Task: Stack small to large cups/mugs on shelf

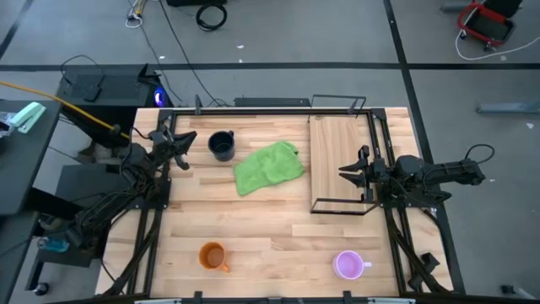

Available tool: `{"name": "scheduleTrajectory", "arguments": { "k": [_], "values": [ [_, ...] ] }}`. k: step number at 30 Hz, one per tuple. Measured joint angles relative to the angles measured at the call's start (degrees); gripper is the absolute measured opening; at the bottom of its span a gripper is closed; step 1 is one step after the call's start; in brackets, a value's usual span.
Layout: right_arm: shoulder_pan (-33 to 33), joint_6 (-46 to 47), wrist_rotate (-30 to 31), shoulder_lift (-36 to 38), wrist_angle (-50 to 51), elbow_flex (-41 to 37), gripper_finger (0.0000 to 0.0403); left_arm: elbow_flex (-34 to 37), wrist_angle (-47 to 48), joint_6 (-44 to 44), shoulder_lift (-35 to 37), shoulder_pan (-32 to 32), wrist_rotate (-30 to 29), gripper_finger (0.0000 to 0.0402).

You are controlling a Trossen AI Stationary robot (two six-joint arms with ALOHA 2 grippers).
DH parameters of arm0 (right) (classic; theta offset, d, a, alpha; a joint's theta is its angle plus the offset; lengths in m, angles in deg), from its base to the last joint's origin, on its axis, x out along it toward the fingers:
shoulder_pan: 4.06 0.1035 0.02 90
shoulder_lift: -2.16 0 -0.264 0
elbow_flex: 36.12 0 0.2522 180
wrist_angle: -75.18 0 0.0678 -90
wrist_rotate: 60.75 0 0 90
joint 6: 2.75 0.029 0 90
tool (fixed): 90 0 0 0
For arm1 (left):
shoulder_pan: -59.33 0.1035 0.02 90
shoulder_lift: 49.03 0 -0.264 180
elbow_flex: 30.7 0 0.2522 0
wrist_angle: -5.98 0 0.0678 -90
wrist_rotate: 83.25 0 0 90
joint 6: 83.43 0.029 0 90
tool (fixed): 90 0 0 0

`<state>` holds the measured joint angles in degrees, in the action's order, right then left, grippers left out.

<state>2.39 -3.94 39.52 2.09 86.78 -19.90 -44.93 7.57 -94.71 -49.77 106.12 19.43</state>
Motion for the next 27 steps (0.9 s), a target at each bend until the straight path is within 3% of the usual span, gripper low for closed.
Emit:
{"name": "scheduleTrajectory", "arguments": {
  "k": [27],
  "values": [
    [0.0,0.0,0.0,0.0,0.0,0.0,0.0084,0.0,0.0,0.0,0.0,0.0,0.0,0.0029]
  ]
}}
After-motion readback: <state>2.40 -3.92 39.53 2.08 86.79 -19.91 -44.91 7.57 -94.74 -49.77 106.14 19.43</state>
